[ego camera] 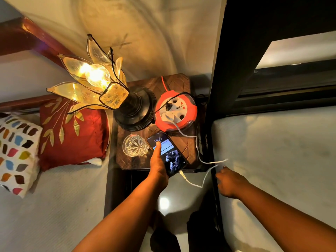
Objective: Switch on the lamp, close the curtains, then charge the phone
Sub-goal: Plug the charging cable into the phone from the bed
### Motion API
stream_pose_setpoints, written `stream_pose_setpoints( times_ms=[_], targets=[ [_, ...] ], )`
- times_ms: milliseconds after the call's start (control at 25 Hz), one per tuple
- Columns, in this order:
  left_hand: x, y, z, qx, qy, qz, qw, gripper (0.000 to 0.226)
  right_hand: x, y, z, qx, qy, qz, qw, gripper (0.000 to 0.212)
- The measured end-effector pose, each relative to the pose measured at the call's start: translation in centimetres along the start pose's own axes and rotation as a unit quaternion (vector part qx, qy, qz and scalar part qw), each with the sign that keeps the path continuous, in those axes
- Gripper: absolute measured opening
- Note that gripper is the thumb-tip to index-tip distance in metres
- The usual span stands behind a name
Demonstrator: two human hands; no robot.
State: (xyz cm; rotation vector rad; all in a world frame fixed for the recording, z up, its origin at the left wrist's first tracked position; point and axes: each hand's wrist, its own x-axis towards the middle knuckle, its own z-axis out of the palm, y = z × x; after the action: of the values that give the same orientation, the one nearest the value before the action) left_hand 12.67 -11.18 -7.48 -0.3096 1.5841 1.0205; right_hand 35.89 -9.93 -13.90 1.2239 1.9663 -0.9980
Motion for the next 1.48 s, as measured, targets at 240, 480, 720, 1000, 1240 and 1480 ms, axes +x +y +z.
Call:
stream_pose_setpoints(
  times_ms=[240, 480, 720, 1000, 1240, 1480],
  targets=[
    [0.2, 0.3, -0.7, 0.052, 0.006, 0.022, 0.998, 0.058, 0.8, -0.8, 0.2, -0.037, -0.027, -0.007, 0.999, 0.049],
    [1.0, 0.1, -2.1, 0.128, 0.012, 0.055, 0.99, 0.034, 1.2, -1.7, -0.3, -0.059, -0.034, 0.0, 0.998, 0.048],
    [0.4, 0.7, -2.9, 0.15, 0.055, 0.048, 0.986, 0.047, 0.1, -2.4, -0.7, -0.023, -0.025, 0.023, 0.999, 0.044],
    [-3.3, 2.1, -4.1, 0.486, 0.146, 0.2, 0.838, 0.02, -2.2, -10.4, -3.7, 0.215, 0.319, -0.047, 0.922, 0.024],
    [-4.6, 6.0, -8.2, 0.623, 0.212, 0.447, 0.607, 0.072, 0.0, -16.7, -4.9, 0.071, 0.223, -0.038, 0.971, 0.113],
    [-1.5, 9.9, -8.4, 0.696, 0.182, 0.29, 0.631, 0.131, 1.9, -17.6, -4.8, 0.028, 0.227, 0.009, 0.973, 0.113]
  ],
)
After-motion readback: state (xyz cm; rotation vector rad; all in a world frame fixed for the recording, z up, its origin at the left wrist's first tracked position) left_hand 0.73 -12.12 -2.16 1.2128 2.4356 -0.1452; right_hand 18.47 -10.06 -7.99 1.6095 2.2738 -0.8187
